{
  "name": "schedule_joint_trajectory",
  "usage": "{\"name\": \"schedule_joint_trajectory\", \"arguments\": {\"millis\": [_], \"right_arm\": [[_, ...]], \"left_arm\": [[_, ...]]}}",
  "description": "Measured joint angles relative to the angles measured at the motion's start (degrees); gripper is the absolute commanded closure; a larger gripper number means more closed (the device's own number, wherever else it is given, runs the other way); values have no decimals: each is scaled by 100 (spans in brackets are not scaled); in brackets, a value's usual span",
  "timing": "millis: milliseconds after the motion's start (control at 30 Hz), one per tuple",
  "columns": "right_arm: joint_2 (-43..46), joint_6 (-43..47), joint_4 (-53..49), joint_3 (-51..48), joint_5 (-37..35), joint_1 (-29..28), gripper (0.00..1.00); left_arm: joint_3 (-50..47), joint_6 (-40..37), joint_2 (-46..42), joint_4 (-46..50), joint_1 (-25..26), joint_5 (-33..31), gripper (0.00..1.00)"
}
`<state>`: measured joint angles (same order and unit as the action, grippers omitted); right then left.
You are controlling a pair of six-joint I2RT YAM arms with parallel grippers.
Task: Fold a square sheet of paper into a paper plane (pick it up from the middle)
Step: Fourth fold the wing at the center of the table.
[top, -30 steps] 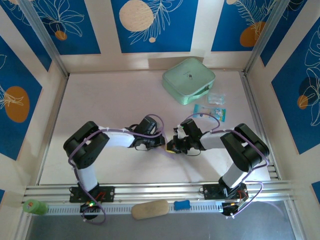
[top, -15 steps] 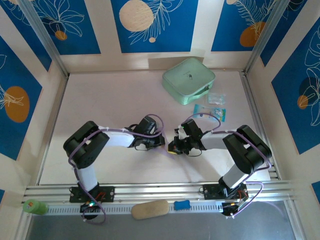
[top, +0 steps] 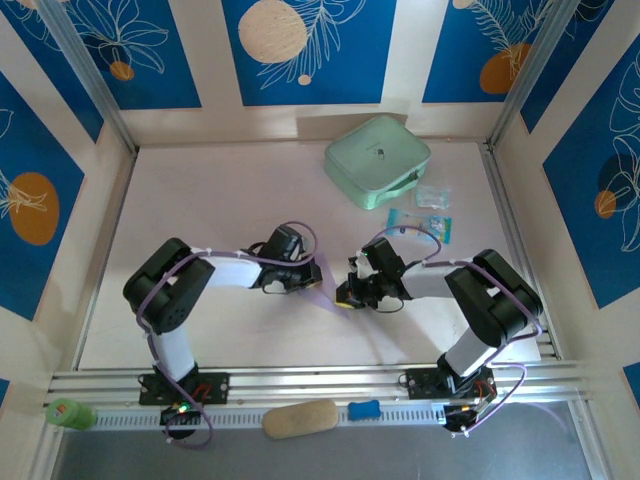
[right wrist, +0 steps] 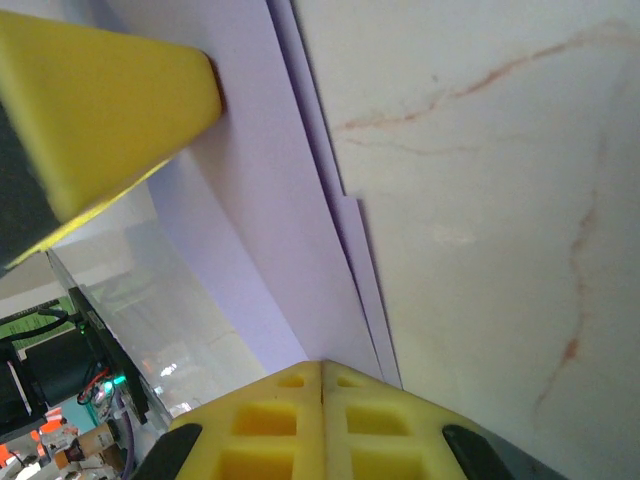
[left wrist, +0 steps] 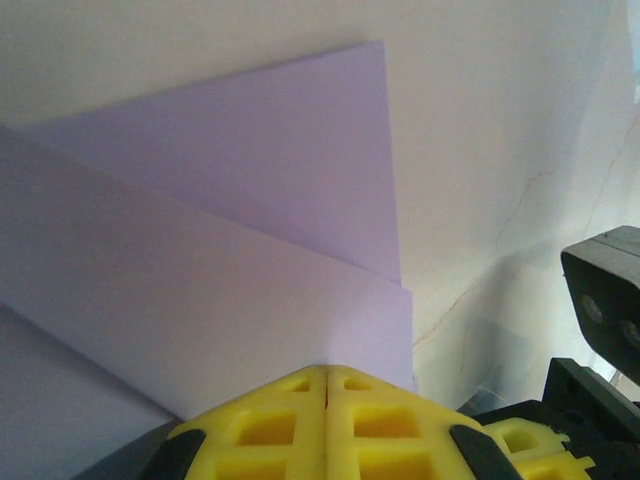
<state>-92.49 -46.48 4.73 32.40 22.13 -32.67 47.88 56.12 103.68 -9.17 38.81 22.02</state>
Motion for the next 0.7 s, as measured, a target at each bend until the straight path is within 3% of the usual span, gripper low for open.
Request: {"name": "schedule_joint_trajectory", "arguments": {"millis": [700], "right_arm": [[-37, 46, 20, 28, 24, 0, 100]], "left_arm": [[155, -575, 122, 216, -826, 400, 100]]}}
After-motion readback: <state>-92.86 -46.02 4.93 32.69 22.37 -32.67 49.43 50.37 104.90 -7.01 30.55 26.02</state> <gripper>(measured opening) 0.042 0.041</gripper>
